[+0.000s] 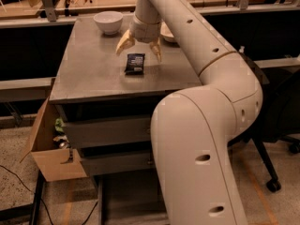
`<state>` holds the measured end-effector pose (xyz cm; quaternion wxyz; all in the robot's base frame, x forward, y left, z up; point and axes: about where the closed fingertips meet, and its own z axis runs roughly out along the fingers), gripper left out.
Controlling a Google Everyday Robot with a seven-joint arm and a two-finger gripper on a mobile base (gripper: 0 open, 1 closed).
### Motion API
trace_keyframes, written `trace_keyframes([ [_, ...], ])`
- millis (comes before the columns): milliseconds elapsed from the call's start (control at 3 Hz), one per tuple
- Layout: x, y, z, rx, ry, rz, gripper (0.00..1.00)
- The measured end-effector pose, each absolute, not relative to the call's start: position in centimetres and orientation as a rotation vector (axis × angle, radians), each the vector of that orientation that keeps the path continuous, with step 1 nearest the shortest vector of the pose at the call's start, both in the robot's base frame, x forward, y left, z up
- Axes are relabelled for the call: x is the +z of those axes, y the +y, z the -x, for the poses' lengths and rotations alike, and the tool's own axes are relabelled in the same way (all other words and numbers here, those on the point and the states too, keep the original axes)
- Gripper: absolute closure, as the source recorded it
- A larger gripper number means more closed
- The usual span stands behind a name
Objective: Place rxbar blueberry into bottom drawer
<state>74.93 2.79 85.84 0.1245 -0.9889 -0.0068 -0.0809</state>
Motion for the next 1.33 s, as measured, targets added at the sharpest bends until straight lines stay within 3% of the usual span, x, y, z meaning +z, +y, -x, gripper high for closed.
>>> trace_keyframes([
  [667, 83.3, 4.11, -75.88, -0.192, -0.063, 2.916, 0.2],
  [1333, 83.76, 4.12, -75.87, -0.191, -0.064, 2.917, 0.62],
])
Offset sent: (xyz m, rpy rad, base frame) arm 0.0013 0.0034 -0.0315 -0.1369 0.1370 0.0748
